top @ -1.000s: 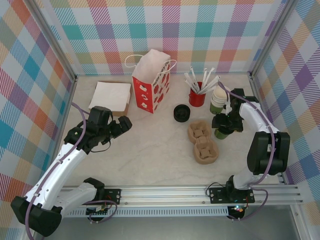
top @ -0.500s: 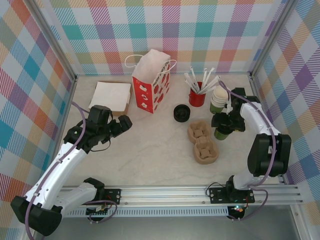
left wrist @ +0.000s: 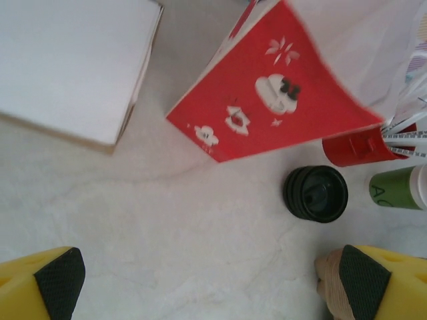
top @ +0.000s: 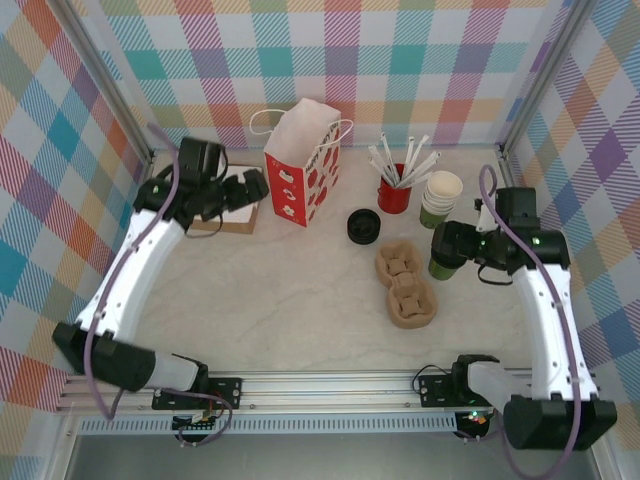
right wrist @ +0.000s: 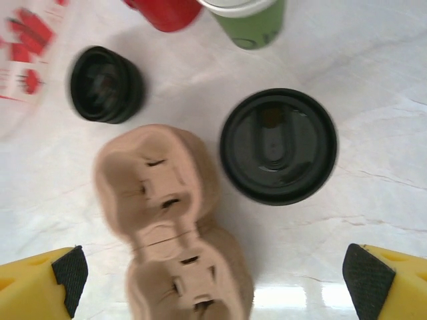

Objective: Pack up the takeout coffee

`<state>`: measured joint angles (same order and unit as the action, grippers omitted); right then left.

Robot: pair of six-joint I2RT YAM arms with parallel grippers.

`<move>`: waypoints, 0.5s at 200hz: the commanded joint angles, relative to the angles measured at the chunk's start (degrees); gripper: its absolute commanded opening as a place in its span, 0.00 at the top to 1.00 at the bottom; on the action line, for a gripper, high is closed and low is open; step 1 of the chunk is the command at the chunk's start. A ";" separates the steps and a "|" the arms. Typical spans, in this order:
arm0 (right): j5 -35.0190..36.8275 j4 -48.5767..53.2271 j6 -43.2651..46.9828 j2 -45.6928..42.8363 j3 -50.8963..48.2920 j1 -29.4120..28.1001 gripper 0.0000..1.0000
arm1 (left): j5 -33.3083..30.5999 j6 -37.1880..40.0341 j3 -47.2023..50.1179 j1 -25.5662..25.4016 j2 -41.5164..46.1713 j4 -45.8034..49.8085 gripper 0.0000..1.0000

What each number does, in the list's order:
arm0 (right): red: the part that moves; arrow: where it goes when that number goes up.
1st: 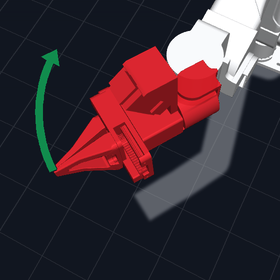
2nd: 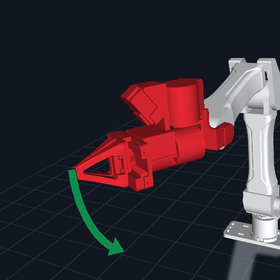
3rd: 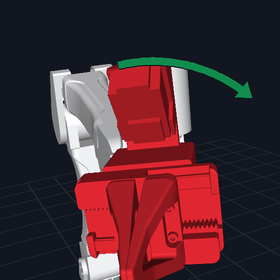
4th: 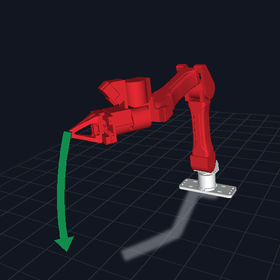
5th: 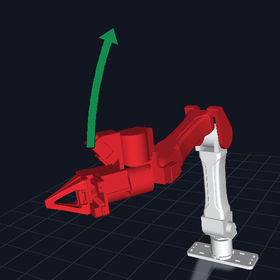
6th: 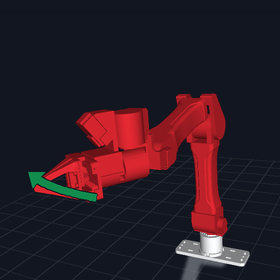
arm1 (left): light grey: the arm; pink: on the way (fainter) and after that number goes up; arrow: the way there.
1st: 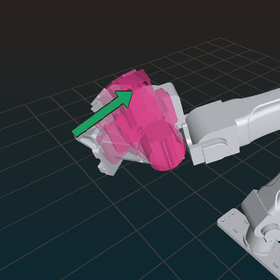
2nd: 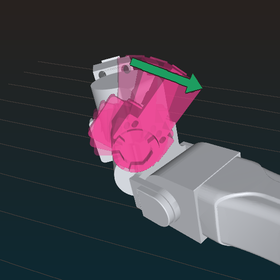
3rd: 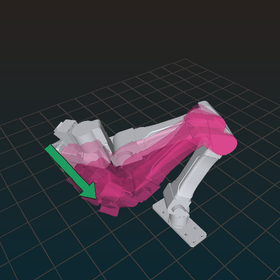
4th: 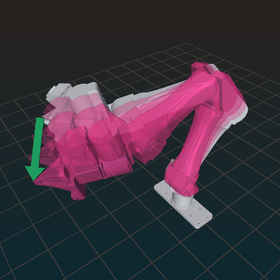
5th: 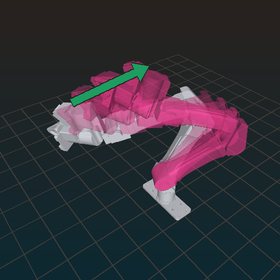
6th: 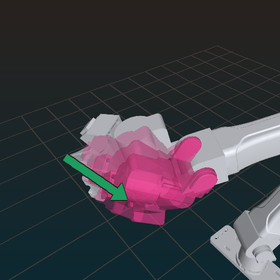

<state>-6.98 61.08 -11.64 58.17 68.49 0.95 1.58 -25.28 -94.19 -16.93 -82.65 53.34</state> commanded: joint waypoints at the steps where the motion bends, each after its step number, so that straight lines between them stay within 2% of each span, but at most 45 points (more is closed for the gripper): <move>1: -7.41 0.34 -2.21 -3.28 -1.75 0.15 0.00 | -2.16 9.70 -12.36 1.02 -8.93 5.02 0.03; 45: -7.82 1.08 -1.33 -5.29 -3.73 0.10 0.00 | -5.47 20.22 -39.17 1.02 -29.26 9.41 0.06; 65: -8.47 0.75 -0.99 -5.34 -4.80 0.12 0.00 | -5.05 23.61 -49.25 1.02 -36.90 10.01 0.06; 100: -9.72 0.30 -0.55 -4.67 -5.81 0.11 0.00 | -4.14 26.45 -54.30 1.02 -43.47 4.06 0.07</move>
<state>-14.28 61.39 -12.82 53.21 63.44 0.95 -2.50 -3.57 -145.53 -16.75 -124.01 59.75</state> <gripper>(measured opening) 0.999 0.937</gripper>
